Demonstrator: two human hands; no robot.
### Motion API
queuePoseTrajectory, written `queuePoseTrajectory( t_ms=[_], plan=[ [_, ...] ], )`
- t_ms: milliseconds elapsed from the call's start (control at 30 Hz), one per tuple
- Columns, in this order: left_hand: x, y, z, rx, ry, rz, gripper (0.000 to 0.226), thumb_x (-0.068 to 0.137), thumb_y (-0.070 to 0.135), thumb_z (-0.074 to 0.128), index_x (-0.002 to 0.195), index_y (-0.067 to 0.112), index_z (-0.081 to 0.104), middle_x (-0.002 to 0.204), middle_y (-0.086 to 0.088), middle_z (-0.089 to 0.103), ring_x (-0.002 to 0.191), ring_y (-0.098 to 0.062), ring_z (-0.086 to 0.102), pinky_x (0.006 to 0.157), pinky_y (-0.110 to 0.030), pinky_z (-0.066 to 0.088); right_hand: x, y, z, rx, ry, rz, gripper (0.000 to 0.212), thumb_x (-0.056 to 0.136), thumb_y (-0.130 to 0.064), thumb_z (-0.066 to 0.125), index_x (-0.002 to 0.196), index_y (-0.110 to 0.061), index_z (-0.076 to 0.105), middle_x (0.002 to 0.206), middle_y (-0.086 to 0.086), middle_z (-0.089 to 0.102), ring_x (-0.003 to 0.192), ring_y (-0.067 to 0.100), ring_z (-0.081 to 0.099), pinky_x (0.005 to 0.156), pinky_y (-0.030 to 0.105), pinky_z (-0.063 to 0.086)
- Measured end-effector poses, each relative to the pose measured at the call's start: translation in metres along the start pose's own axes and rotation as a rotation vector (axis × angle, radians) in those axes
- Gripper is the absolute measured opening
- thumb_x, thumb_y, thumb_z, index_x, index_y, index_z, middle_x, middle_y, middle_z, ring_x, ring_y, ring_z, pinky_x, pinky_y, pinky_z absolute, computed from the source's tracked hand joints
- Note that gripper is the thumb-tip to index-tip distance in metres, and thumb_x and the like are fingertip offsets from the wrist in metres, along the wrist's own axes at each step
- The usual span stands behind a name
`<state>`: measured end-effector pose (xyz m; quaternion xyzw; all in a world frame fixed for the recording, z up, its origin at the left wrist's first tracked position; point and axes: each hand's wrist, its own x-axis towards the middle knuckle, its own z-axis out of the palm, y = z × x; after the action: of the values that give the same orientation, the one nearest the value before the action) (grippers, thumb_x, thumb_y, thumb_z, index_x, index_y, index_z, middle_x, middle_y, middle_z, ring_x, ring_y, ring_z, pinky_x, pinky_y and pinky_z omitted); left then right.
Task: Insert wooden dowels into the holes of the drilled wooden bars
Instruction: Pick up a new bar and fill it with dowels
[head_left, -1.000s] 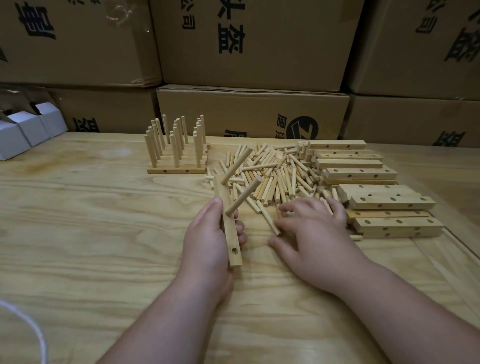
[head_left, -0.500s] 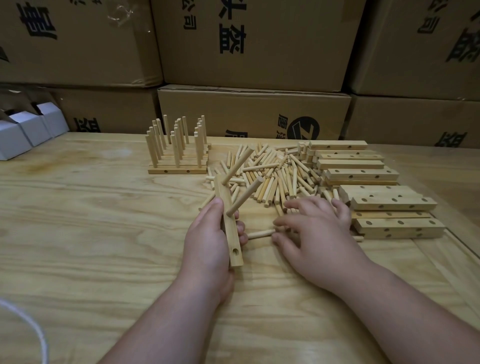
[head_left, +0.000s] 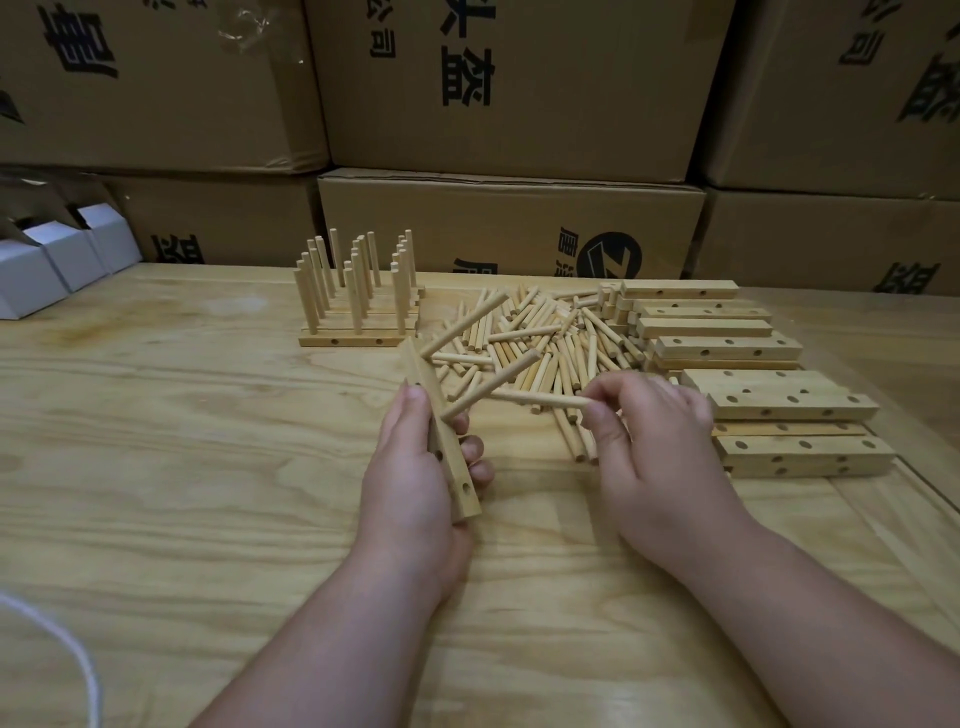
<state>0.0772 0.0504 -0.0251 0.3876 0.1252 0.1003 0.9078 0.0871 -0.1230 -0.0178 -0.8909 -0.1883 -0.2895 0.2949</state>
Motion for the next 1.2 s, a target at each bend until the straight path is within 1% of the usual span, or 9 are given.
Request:
queuePoseTrajectory(
  t_ms=[67,133,267,400,567,667,867,1067,1200],
  plan=[
    [0.0,0.001,0.0,-0.026,0.031,0.001,0.039,0.104,0.043,0.051,0.133,0.019,0.059,0.071,0.0,0.058,0.051,-0.011,0.048,0.044,-0.026,0.04,-0.001,-0.002,-0.001,0.056,-0.014,-0.052,0.01,0.1,-0.029,0.043,0.1,-0.033,0.052,0.089,-0.03,0.047,0.103,-0.019,0.038,0.091,0.027,0.024],
    [0.001,0.002,0.0,-0.039,0.062,-0.012,0.045,0.103,0.046,0.051,0.138,0.019,0.057,0.071,0.0,0.06,0.05,-0.011,0.049,0.044,-0.027,0.041,-0.002,-0.003,-0.001,0.071,-0.084,-0.104,0.011,0.1,-0.029,0.044,0.101,-0.031,0.055,0.09,-0.03,0.047,0.102,-0.015,0.04,0.089,0.025,0.028],
    [0.003,0.004,-0.002,-0.078,0.042,-0.054,0.04,0.103,0.049,0.049,0.128,0.019,0.058,0.073,0.001,0.056,0.051,-0.012,0.045,0.048,-0.026,0.038,-0.003,-0.002,0.0,0.071,-0.165,-0.142,0.016,0.099,-0.028,0.047,0.104,-0.026,0.062,0.095,-0.027,0.05,0.105,-0.006,0.041,0.092,0.017,0.028],
    [0.003,0.004,-0.002,-0.059,0.038,-0.063,0.034,0.103,0.051,0.047,0.119,0.023,0.057,0.074,0.004,0.056,0.051,-0.011,0.043,0.055,-0.029,0.036,-0.002,0.0,-0.001,0.07,-0.17,-0.147,0.013,0.098,-0.028,0.049,0.103,-0.028,0.061,0.096,-0.028,0.051,0.103,-0.006,0.044,0.091,0.016,0.029],
    [0.004,0.003,-0.002,-0.04,0.051,-0.051,0.037,0.103,0.051,0.046,0.127,0.024,0.057,0.073,0.004,0.055,0.051,-0.01,0.043,0.053,-0.028,0.036,0.0,0.0,-0.003,0.078,-0.161,-0.19,0.012,0.097,-0.024,0.052,0.102,-0.024,0.062,0.094,-0.021,0.053,0.099,0.003,0.047,0.09,0.023,0.035],
    [0.005,0.001,-0.003,-0.019,0.073,-0.041,0.048,0.103,0.05,0.047,0.139,0.019,0.055,0.073,0.005,0.056,0.05,-0.008,0.045,0.053,-0.028,0.037,0.001,-0.002,-0.006,0.081,-0.147,-0.26,0.015,0.098,-0.026,0.05,0.102,-0.02,0.063,0.097,-0.016,0.055,0.097,0.01,0.049,0.09,0.027,0.039],
    [0.008,-0.002,-0.007,0.032,0.038,-0.003,0.054,0.103,0.052,0.048,0.149,0.023,0.048,0.071,0.007,0.055,0.05,-0.007,0.046,0.047,-0.026,0.037,0.002,-0.006,-0.01,0.104,-0.125,-0.343,0.02,0.098,-0.025,0.053,0.102,-0.013,0.069,0.095,-0.008,0.061,0.094,0.012,0.053,0.088,0.027,0.042],
    [0.008,-0.002,-0.006,0.032,0.024,-0.016,0.054,0.102,0.053,0.049,0.141,0.018,0.055,0.072,0.006,0.055,0.051,-0.008,0.045,0.045,-0.026,0.037,0.002,-0.006,-0.012,0.138,-0.127,-0.323,0.025,0.098,-0.032,0.056,0.1,-0.014,0.073,0.086,-0.009,0.063,0.088,0.01,0.056,0.084,0.025,0.043],
    [0.005,0.0,-0.005,0.012,-0.027,-0.045,0.043,0.104,0.052,0.044,0.111,0.018,0.069,0.07,0.005,0.053,0.051,-0.009,0.044,0.047,-0.026,0.034,0.0,-0.007,-0.01,0.189,-0.127,-0.233,0.023,0.097,-0.034,0.058,0.1,-0.018,0.073,0.086,-0.012,0.063,0.09,0.007,0.057,0.082,0.018,0.042]
  ],
)
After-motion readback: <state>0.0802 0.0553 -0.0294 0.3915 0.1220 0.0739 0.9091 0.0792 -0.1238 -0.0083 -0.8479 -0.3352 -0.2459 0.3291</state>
